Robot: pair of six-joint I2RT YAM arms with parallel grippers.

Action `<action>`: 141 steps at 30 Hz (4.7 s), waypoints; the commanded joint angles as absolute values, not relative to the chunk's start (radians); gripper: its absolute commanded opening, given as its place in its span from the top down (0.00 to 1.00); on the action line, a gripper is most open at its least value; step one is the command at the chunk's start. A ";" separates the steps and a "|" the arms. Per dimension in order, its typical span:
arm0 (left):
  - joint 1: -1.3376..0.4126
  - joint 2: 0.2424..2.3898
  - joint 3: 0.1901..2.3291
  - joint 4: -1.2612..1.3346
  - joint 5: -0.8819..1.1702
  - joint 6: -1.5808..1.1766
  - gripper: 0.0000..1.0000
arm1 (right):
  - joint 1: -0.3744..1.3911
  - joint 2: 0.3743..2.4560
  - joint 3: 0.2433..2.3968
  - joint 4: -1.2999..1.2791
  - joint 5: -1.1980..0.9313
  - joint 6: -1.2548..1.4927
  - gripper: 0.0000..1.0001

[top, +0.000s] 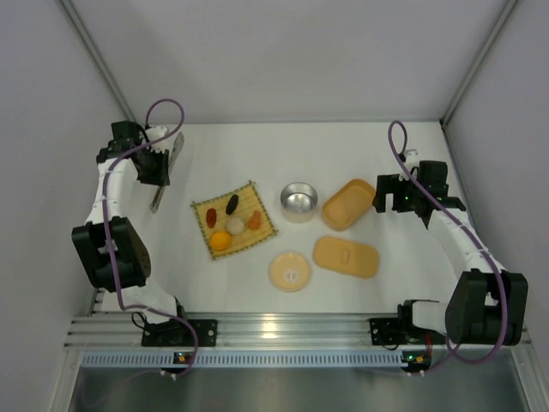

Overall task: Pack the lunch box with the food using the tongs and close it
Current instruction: Pick up the clamp at the center of the board, then pick up the fake food from the plate.

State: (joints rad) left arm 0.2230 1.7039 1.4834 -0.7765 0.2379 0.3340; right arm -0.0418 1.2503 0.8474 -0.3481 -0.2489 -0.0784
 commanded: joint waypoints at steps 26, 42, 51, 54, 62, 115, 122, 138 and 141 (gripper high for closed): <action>0.227 1.441 1.436 -1.106 0.658 0.495 0.54 | -0.035 1.213 0.890 -0.336 -0.270 -0.089 0.01; 0.210 1.390 1.417 -1.315 0.707 0.719 0.50 | -0.035 1.219 0.891 -0.339 -0.272 -0.086 0.01; -0.038 1.345 1.298 -1.184 0.543 0.635 0.47 | -0.035 1.220 0.893 -0.342 -0.268 -0.087 0.01; -0.052 1.367 1.313 -1.184 0.535 0.606 0.41 | -0.035 1.215 0.891 -0.344 -0.264 -0.090 0.01; -0.087 1.353 1.307 -1.129 0.454 0.483 0.39 | -0.035 1.219 0.891 -0.342 -0.267 -0.087 0.01; -0.278 1.367 1.336 -1.025 0.291 0.295 0.78 | -0.035 1.230 0.899 -0.342 -0.271 -0.080 0.01; -0.278 1.347 1.362 -1.026 0.308 0.278 0.81 | -0.035 1.229 0.897 -0.342 -0.268 -0.078 0.01; -0.285 1.420 1.658 -0.982 0.362 0.232 0.84 | -0.066 1.218 0.933 -0.370 -0.268 -0.069 0.01; -0.336 1.474 1.730 -0.973 0.353 0.229 0.84 | -0.106 1.213 0.942 -0.380 -0.279 -0.069 0.01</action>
State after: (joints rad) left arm -0.2951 1.4223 1.6604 -1.0233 0.3210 0.2447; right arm -0.0692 1.2438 0.8867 -0.3672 -0.2611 -0.0753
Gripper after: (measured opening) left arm 0.374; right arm 0.993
